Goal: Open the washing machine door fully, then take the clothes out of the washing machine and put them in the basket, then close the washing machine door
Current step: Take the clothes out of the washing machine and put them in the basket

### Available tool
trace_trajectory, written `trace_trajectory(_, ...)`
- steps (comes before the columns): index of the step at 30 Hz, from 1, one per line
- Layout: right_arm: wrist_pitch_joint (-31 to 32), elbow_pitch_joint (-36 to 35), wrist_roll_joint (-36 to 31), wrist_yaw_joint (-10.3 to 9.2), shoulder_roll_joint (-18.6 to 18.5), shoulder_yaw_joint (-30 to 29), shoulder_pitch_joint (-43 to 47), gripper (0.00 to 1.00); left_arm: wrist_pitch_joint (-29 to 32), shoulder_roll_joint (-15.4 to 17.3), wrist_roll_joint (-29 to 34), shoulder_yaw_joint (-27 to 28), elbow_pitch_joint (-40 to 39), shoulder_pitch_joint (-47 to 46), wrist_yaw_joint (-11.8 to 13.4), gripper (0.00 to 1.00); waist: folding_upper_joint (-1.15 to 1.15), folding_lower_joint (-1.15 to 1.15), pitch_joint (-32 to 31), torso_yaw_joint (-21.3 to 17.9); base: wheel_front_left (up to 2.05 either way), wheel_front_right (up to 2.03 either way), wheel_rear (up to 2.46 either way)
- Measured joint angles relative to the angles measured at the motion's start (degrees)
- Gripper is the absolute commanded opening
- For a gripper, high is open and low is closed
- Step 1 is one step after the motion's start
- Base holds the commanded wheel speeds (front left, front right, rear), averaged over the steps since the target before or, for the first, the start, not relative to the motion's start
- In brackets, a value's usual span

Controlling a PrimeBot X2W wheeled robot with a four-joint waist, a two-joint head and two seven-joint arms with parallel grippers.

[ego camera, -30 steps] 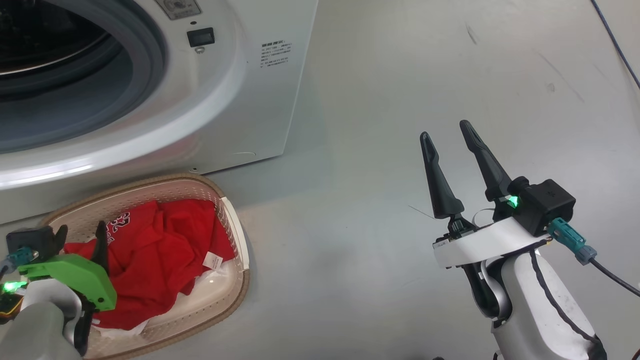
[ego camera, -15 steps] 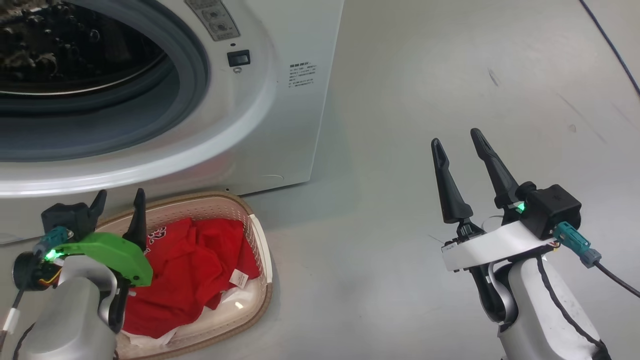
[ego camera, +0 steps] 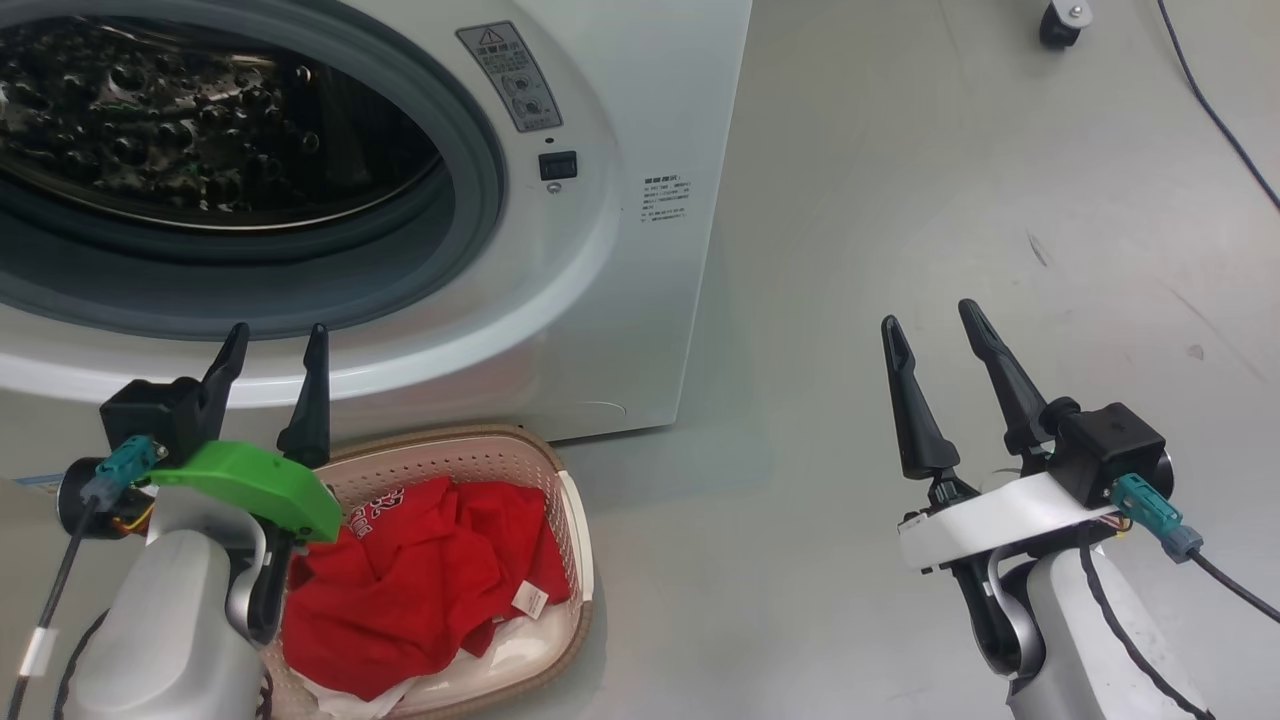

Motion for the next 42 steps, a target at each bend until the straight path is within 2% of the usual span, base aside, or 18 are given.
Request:
trace_trajectory(8, 0.00, 0.18, -0.01, 0.27, 0.00, -0.87, 2.07, 1.00, -0.01, -0.31, 1.43, 2.02, -6.92, 4.43, 0.00, 1.00, 0.00, 0.00, -3.22, 1.88, 0.00, 0.00, 0.00)
trace_trajectory(17, 0.00, 0.32, -0.14, 0.35, 0.00, -1.44, 3.78, 1.00, -0.09, -1.97, 1.42, 3.46, -10.37, 10.07, -0.01, 1.00, 0.00, 0.00, -5.90, 3.56, 0.00, 0.00, 0.00)
trace_trajectory(42, 0.00, 0.35, -1.10, 1.34, -0.02, -1.12, 5.50, 1.00, -0.15, -3.76, 2.94, 6.02, -19.62, 18.33, 0.05, 1.00, 0.00, 0.00, -8.15, 5.25, 0.00, 0.00, 0.00)
